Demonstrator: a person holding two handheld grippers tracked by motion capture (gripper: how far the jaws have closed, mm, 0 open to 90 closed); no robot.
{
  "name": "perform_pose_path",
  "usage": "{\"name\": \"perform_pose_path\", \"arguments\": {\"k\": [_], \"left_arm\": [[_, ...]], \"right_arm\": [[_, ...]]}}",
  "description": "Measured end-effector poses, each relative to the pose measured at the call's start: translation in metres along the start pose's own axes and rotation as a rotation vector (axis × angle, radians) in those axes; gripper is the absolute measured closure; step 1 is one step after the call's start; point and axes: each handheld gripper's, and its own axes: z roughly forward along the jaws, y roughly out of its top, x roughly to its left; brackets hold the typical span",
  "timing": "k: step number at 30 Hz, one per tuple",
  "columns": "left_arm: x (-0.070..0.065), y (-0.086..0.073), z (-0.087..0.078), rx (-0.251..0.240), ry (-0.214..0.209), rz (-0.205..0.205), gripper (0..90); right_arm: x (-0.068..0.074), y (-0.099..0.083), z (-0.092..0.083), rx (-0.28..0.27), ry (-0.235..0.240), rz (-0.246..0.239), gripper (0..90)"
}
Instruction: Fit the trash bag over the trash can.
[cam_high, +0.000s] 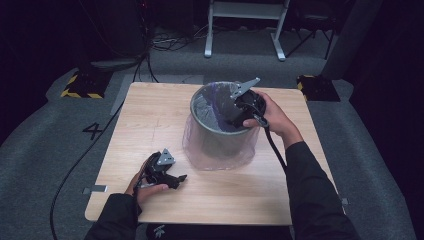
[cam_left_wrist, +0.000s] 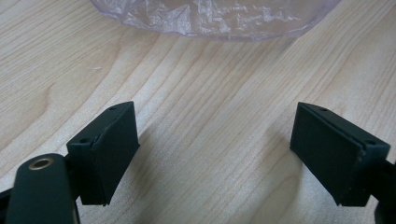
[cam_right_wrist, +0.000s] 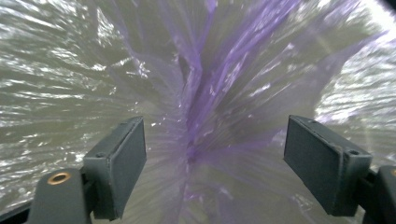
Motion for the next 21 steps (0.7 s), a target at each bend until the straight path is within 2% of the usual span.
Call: {"name": "perform_pose_path", "arguments": {"k": [4, 9, 17, 21], "left_arm": [[0.000, 0.000, 0.000, 0.001, 0.000, 0.000, 14.7], [0.000, 0.000, 0.000, 0.001, 0.000, 0.000, 14.7], [0.000, 0.000, 0.000, 0.001, 0.001, 0.001, 14.7], [0.000, 0.000, 0.000, 0.001, 0.001, 0.001, 14.7]], "right_arm": [[-0.003, 0.003, 0.004, 0.057, 0.028, 0.013, 18.6], [-0.005, 0.006, 0.008, 0.120, 0.040, 0.048, 17.6], [-0.005, 0.009, 0.012, 0.203, 0.021, 0.058, 17.9], [-0.005, 0.010, 0.013, 0.234, 0.008, 0.042, 18.3]]}}
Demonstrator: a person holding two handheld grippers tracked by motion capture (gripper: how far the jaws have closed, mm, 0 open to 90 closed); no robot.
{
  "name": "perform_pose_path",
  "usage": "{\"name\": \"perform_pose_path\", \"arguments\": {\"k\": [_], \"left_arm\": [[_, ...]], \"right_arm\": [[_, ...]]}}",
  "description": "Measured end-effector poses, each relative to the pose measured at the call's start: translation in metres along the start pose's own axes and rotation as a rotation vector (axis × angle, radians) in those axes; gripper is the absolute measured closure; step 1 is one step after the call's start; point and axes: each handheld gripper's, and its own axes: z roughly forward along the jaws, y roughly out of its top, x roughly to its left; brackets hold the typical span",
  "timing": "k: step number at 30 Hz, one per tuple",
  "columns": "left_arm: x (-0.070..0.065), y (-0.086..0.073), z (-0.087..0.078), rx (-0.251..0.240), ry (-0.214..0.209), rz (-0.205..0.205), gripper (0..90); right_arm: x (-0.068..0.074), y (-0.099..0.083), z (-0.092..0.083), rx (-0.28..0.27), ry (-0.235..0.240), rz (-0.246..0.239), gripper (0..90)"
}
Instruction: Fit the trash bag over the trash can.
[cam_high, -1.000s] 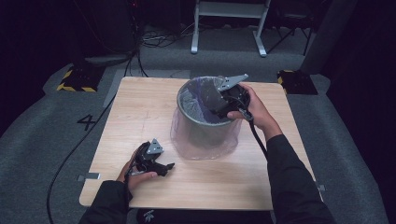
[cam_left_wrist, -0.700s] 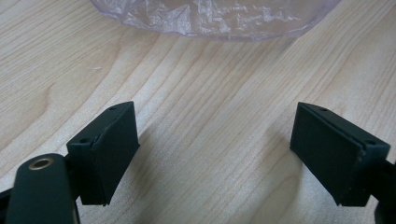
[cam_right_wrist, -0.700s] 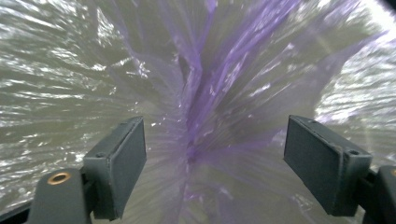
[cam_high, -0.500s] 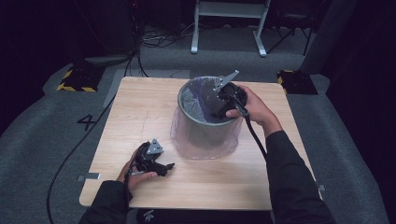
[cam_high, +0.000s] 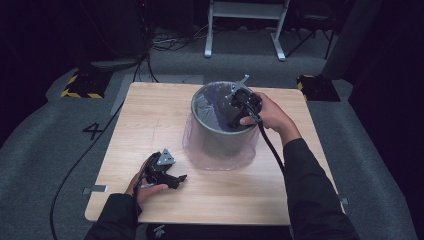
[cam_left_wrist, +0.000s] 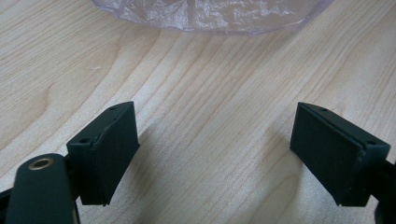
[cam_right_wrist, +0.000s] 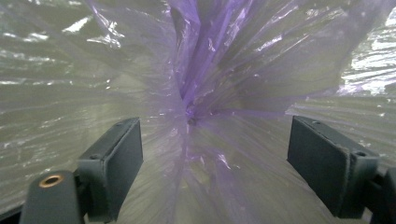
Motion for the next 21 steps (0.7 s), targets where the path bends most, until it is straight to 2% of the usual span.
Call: {"name": "perform_pose_path", "arguments": {"k": [8, 15, 21], "left_arm": [[0.0000, 0.0000, 0.0000, 0.000, 0.000, 0.000, 14.7], [0.0000, 0.0000, 0.0000, 0.000, 0.000, 0.000, 14.7], [0.0000, 0.0000, 0.0000, 0.000, 0.000, 0.000, 14.7]], "right_arm": [[0.0011, 0.0015, -0.0001, -0.012, -0.007, 0.006, 18.6], [0.0002, -0.0018, -0.0028, -0.069, -0.007, 0.050, 19.4], [0.0003, -0.0042, -0.0048, -0.097, -0.006, 0.062, 19.2]]}}
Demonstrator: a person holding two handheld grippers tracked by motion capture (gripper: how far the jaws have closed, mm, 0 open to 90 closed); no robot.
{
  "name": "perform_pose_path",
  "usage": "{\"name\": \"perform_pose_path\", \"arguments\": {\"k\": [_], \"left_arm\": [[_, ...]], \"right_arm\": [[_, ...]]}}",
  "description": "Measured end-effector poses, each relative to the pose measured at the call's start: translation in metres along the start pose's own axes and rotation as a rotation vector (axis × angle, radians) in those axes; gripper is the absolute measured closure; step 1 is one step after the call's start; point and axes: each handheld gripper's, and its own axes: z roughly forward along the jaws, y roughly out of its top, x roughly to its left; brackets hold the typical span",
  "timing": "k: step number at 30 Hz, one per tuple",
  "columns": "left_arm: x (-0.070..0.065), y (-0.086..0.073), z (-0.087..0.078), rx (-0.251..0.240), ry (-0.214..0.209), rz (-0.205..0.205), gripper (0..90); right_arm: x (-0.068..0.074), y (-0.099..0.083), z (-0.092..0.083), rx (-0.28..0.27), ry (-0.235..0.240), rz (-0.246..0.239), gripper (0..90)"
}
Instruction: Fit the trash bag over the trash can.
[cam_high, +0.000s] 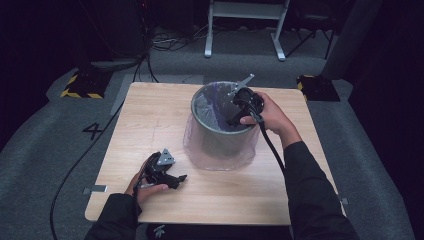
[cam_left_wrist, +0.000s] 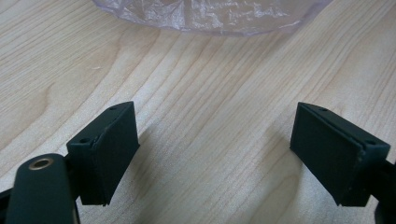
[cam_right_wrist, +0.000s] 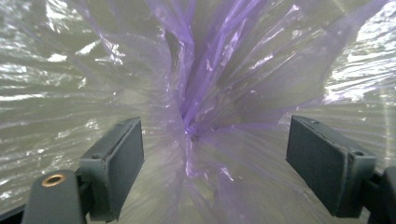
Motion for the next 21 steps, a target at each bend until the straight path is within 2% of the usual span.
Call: {"name": "perform_pose_path", "arguments": {"k": [12, 16, 21], "left_arm": [[0.0000, 0.0000, 0.0000, 0.000, 0.000, 0.000, 14.7], [0.0000, 0.0000, 0.0000, 0.000, -0.001, -0.001, 14.7], [0.0000, 0.0000, 0.0000, 0.000, 0.000, -0.001, 14.7]], "right_arm": [[-0.0029, -0.0051, -0.0078, -0.106, -0.039, 0.019, 20.2], [-0.0025, -0.0050, -0.0084, -0.093, -0.054, 0.017, 19.8], [-0.0016, -0.0004, -0.0052, -0.020, -0.061, -0.006, 19.4]]}}
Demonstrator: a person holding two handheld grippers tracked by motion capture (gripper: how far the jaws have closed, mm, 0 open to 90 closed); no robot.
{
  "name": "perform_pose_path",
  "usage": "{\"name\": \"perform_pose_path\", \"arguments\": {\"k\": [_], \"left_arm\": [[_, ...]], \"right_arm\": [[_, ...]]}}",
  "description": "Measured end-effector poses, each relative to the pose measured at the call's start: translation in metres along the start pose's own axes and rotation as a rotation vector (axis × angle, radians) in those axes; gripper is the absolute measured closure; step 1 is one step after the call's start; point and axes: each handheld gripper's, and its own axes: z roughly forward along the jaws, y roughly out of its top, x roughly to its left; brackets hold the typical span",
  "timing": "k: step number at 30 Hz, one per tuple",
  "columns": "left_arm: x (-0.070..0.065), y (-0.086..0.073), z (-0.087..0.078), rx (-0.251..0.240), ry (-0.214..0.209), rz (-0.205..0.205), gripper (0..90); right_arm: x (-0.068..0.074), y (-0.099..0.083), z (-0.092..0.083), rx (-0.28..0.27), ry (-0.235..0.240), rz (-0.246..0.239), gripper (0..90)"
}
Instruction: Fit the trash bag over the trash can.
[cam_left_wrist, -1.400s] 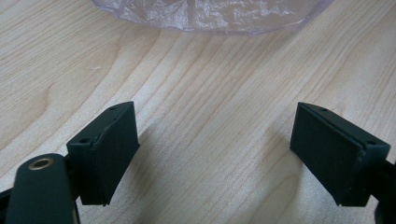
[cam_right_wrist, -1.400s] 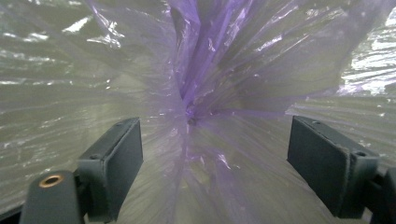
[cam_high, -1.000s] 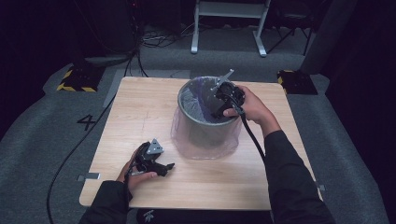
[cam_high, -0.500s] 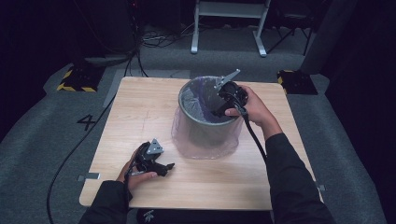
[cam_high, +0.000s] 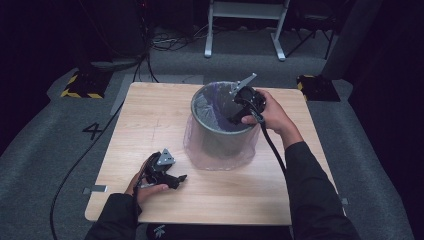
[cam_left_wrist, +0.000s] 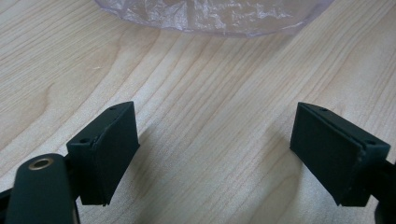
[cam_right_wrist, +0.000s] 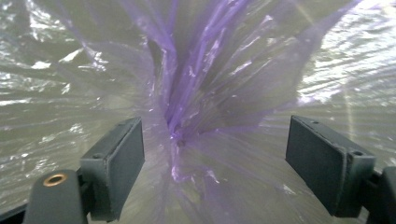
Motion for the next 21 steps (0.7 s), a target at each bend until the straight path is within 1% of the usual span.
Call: {"name": "perform_pose_path", "arguments": {"k": [3, 5, 6, 7, 8, 9, 10, 13, 14, 17, 21], "left_arm": [[0.000, 0.000, 0.000, 0.001, 0.000, 0.001, 14.7], [0.000, 0.000, 0.000, 0.000, 0.000, 0.001, 14.7], [0.000, 0.000, 0.000, 0.001, 0.000, 0.001, 14.7], [0.000, 0.000, 0.000, 0.000, 0.000, 0.001, 14.7], [0.000, 0.000, 0.000, 0.000, 0.000, 0.001, 14.7], [0.000, 0.000, 0.000, 0.001, 0.000, 0.001, 14.7], [0.000, 0.000, 0.000, 0.001, 0.000, 0.001, 14.7], [0.000, 0.000, 0.000, 0.000, 0.000, 0.001, 14.7], [0.000, 0.000, 0.000, 0.000, 0.000, 0.001, 14.7], [0.000, 0.000, 0.000, 0.000, 0.000, 0.000, 14.7], [0.000, 0.000, 0.000, 0.000, 0.000, 0.001, 14.7]], "right_arm": [[0.002, 0.002, 0.002, 0.021, 0.007, -0.035, 20.8], [0.004, 0.003, 0.004, 0.024, -0.009, -0.072, 23.6], [0.005, 0.003, 0.004, 0.023, -0.006, -0.087, 23.6], [0.006, 0.003, 0.005, 0.033, 0.011, -0.095, 23.4], [0.006, 0.003, 0.007, 0.050, 0.014, -0.096, 23.5], [0.006, 0.004, 0.009, 0.081, 0.006, -0.101, 23.9], [0.006, 0.005, 0.009, 0.087, 0.011, -0.095, 23.8], [0.006, 0.006, 0.012, 0.125, 0.018, -0.102, 23.6], [0.005, 0.007, 0.012, 0.130, 0.017, -0.098, 23.4], [0.004, 0.006, 0.012, 0.116, 0.028, -0.080, 23.2], [0.004, 0.006, 0.009, 0.080, 0.010, -0.066, 22.0]]}}
